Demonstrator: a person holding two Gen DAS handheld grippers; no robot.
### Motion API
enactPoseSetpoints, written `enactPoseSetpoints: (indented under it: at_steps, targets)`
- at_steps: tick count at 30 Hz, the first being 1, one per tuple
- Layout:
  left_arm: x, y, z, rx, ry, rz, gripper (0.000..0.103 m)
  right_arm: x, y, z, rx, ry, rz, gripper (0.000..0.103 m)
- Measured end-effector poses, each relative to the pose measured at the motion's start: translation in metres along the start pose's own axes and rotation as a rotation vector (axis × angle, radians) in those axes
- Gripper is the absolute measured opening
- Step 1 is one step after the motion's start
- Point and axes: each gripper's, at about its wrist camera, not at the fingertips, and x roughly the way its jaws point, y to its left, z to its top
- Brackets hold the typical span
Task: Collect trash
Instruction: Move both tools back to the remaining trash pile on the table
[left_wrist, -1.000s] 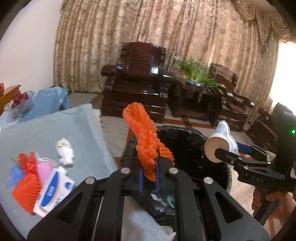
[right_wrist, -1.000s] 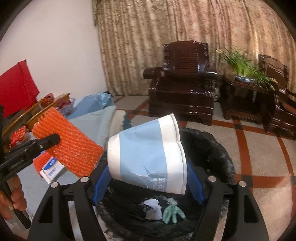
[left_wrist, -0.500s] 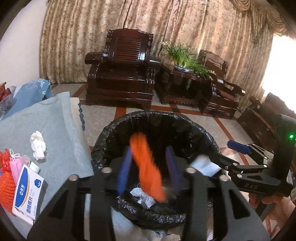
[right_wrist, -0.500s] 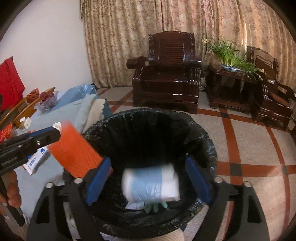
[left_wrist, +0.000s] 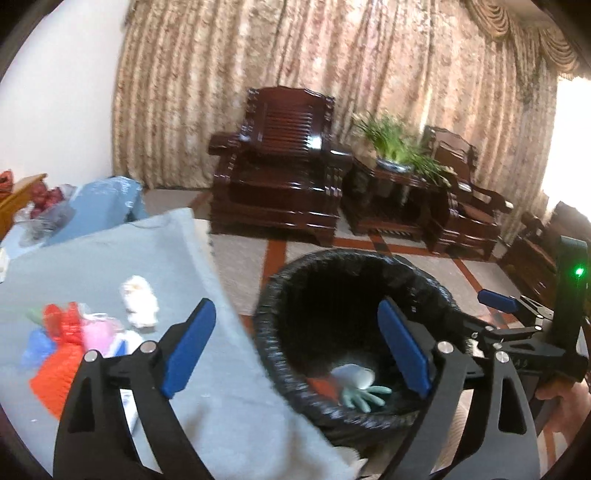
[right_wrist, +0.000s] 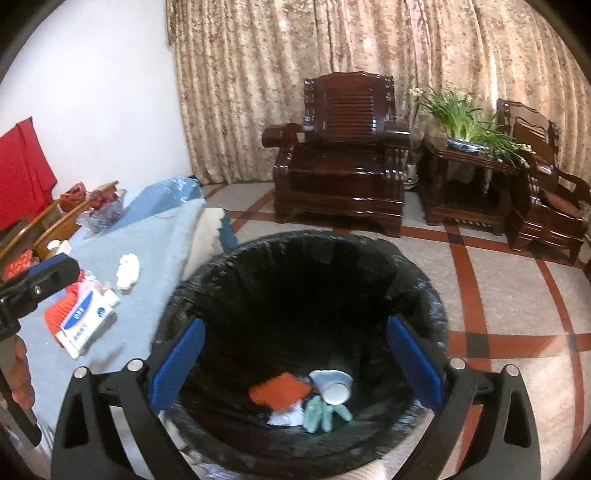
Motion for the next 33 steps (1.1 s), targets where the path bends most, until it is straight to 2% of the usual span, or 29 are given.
enactPoseSetpoints:
  at_steps: [5,10,20,27,33]
  targets:
    - [-0.028,0.037,-0.001,-0.043,-0.027,0.084,0.090,0.002,0.034,0.006,-0.043,-0.014,0.060,0.097]
    - [-0.057,0.079,-0.009,-0.088,-0.047,0.201,0.090,0.011,0.071,0.010,-0.088,-0.007,0.123,0.097]
    - [-0.104,0.149,-0.033,-0.172,-0.046,0.397,0.090,0.034,0.150,0.007,-0.174,0.016,0.258,0.097]
    - [-0.117,0.184,-0.051,-0.205,-0.037,0.474,0.090,0.052,0.196,-0.002,-0.210,0.039,0.320,0.097]
    - [-0.106,0.202,-0.066,-0.225,0.004,0.487,0.090,0.071,0.225,-0.009,-0.238,0.076,0.337,0.097]
